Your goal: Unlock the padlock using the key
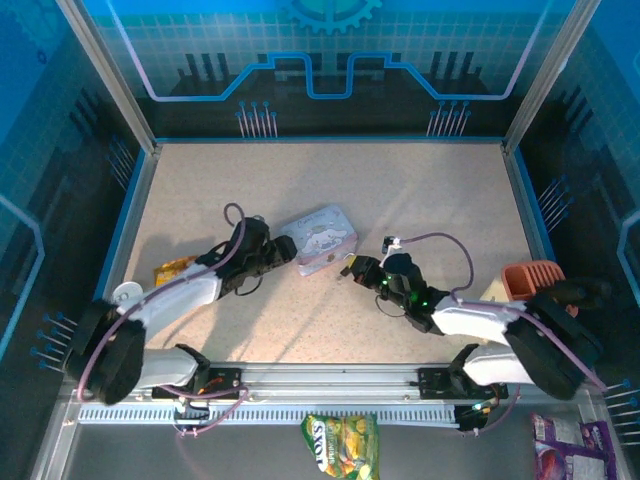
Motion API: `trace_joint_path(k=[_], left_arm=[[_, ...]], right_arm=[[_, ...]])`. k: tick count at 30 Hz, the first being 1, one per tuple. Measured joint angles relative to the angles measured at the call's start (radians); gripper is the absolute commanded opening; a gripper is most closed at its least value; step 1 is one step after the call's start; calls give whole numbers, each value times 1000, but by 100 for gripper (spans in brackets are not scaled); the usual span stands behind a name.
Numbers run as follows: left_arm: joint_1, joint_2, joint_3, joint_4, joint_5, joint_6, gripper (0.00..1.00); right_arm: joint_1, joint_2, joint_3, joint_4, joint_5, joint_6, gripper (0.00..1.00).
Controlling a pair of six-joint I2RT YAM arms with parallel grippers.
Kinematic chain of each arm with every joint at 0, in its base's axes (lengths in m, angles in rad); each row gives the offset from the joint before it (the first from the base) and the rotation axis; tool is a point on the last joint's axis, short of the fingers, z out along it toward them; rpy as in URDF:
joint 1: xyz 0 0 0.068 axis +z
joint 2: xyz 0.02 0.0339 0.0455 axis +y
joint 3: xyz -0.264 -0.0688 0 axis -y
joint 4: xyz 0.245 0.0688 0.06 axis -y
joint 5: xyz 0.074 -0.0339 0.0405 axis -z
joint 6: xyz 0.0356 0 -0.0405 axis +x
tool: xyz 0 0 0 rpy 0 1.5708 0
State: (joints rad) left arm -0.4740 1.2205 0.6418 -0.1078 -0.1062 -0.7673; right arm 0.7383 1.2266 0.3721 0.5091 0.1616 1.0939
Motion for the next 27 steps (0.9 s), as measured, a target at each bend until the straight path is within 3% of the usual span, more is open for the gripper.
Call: trace_joint_path(k=[7, 16, 27], left_arm=[[2, -373, -154, -121, -116, 69, 80], [4, -823, -286, -278, -220, 139, 85], [6, -822, -311, -279, -234, 192, 86]], right_arm=[[0, -226, 82, -452, -46, -246, 0], [21, -264, 160, -833, -63, -416, 0], [59, -228, 158, -941, -57, -433, 0]])
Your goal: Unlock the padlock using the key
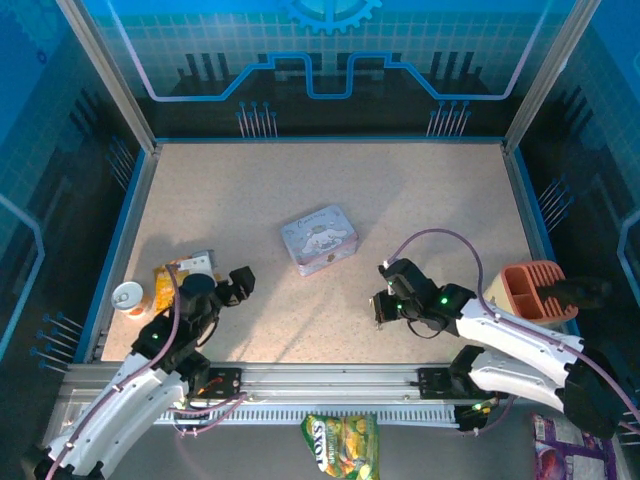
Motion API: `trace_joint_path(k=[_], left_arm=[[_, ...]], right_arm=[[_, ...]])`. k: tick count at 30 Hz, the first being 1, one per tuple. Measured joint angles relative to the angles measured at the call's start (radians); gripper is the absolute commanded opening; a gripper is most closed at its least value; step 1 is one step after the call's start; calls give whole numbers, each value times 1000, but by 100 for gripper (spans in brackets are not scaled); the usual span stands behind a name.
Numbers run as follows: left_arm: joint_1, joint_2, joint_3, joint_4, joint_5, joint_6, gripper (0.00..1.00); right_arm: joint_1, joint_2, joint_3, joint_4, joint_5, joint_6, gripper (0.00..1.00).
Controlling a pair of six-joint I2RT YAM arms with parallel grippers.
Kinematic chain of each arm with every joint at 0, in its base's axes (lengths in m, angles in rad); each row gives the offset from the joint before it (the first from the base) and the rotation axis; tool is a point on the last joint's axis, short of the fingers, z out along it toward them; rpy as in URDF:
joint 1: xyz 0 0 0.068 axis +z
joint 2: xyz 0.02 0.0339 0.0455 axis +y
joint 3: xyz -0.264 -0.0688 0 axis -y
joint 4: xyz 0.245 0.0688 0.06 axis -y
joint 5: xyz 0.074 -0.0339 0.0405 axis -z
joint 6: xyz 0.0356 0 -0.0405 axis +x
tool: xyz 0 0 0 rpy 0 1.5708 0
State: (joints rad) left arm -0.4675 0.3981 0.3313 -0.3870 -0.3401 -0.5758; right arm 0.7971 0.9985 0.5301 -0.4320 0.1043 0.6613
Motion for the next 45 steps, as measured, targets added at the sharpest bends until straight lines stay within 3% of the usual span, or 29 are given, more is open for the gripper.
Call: trace_joint_path(k=[4, 12, 23, 25, 31, 38, 40, 45], left_arm=[[0, 7, -6, 4, 0, 4, 86], [0, 8, -7, 11, 0, 7, 87], [0, 35, -8, 26, 0, 7, 89], [0, 56, -8, 28, -2, 11, 99], [0, 162, 18, 22, -66, 6, 99], [0, 354, 156, 92, -204, 86, 99], [0, 381, 164, 148, -232, 142, 99], [0, 398, 89, 400, -260, 329, 99]], right_arm=[[2, 6, -10, -7, 6, 0, 2], [0, 8, -11, -43, 42, -13, 26], [-24, -64, 21, -91, 76, -47, 36], [-35, -86, 34, -92, 80, -61, 36], [-79, -168, 56, -84, 106, -149, 38], [-108, -292, 55, 42, 186, -369, 70], [-112, -325, 30, 127, 220, -447, 81], [-135, -373, -106, 332, 311, -627, 94]])
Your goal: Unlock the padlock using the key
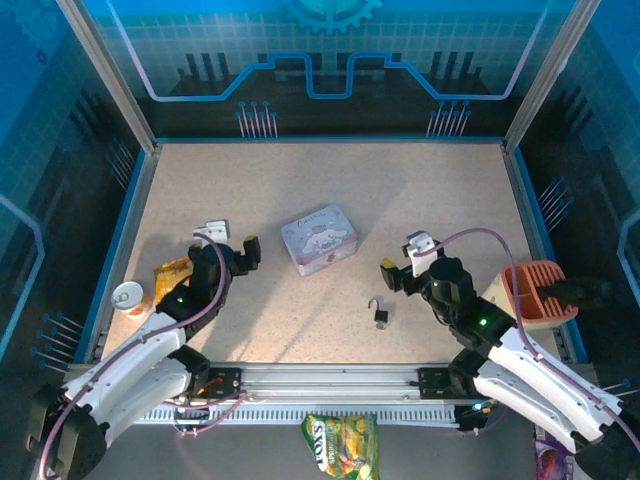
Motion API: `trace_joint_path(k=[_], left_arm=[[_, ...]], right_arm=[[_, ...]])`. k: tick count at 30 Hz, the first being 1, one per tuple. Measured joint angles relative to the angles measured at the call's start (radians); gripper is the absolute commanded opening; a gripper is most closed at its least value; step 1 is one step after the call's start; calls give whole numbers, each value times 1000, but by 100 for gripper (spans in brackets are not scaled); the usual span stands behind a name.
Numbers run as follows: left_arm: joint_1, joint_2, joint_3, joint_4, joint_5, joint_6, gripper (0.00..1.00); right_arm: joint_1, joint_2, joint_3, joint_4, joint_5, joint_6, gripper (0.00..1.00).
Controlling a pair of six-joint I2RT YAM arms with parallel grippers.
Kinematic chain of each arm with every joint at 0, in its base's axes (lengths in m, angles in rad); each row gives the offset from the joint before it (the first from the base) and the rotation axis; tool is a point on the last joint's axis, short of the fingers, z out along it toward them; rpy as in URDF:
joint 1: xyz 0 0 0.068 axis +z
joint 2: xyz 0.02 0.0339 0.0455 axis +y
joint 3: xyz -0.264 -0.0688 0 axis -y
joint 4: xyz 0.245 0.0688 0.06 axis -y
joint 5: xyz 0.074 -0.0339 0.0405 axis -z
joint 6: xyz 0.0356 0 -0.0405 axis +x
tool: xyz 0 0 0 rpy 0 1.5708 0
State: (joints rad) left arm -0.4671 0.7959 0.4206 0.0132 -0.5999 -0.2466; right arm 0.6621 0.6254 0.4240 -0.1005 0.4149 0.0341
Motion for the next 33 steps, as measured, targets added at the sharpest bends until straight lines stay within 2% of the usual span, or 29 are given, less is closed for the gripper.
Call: trace_joint_path(k=[6, 8, 14, 18, 23, 28, 33], left_arm=[[7, 8, -214, 373, -32, 212, 99], [14, 48, -226, 432, -31, 276, 99], [69, 289, -225, 649, 31, 384, 99], [135, 502, -225, 811, 118, 439, 99], [217, 663, -219, 1011, 227, 457, 99], [322, 793, -217, 1186, 304, 409, 99], [354, 800, -146, 1114, 309, 349, 99]], right_arm=[[-88, 66, -132, 196, 53, -108, 100], [-133, 114, -157, 257, 52, -123, 100], [-256, 265, -216, 444, 7, -138, 100], [-274, 381, -221, 562, -5, -171, 100], [-322, 500, -231, 756, -42, -198, 100], [-399, 592, -230, 904, -117, -189, 100], [-452, 685, -219, 1001, -203, -172, 100]])
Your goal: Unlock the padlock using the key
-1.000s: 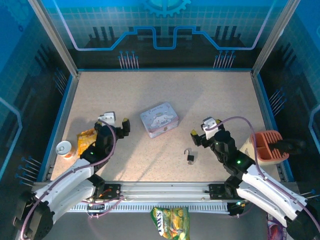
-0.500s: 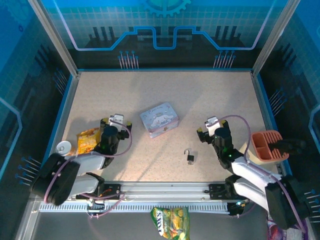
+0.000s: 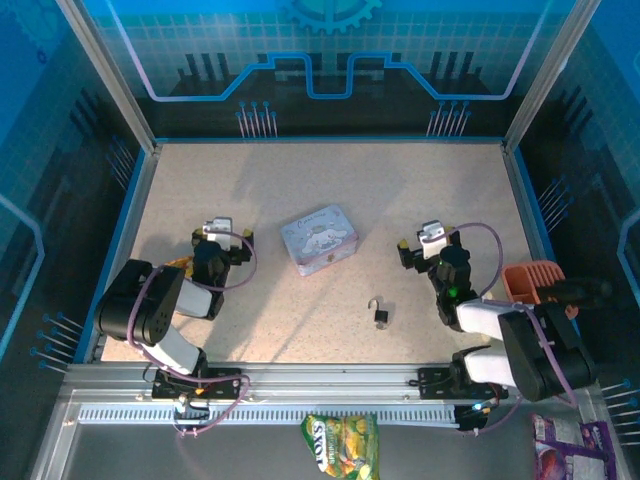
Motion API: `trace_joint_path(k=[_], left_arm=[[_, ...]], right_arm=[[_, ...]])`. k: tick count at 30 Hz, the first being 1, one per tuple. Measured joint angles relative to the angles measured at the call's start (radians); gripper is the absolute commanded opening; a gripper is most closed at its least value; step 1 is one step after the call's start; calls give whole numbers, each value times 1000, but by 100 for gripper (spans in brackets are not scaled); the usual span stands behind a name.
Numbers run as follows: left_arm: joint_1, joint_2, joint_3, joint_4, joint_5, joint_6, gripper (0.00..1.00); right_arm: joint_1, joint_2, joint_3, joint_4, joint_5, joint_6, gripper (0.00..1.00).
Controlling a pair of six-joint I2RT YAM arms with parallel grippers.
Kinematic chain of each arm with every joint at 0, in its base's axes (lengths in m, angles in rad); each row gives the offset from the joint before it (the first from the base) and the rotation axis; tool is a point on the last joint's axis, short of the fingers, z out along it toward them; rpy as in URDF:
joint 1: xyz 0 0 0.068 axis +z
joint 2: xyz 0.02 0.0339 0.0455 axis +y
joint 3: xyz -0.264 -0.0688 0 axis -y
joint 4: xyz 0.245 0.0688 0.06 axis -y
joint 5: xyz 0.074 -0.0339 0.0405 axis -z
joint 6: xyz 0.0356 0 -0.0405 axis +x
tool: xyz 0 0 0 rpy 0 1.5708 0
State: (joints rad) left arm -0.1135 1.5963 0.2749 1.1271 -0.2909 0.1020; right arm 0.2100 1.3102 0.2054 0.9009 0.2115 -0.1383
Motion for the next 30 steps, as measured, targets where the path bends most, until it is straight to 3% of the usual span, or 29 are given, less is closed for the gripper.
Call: trace_joint_path(k=[6, 15, 30], left_arm=[[29, -15, 60, -63, 0, -51, 99], [29, -15, 60, -100, 0, -68, 99], [29, -15, 60, -103, 0, -71, 99]], right_arm=[[-76, 232, 39, 150, -40, 52, 100], [-93, 239, 154, 84, 44, 127, 100], [-99, 239, 159, 42, 52, 144, 100]])
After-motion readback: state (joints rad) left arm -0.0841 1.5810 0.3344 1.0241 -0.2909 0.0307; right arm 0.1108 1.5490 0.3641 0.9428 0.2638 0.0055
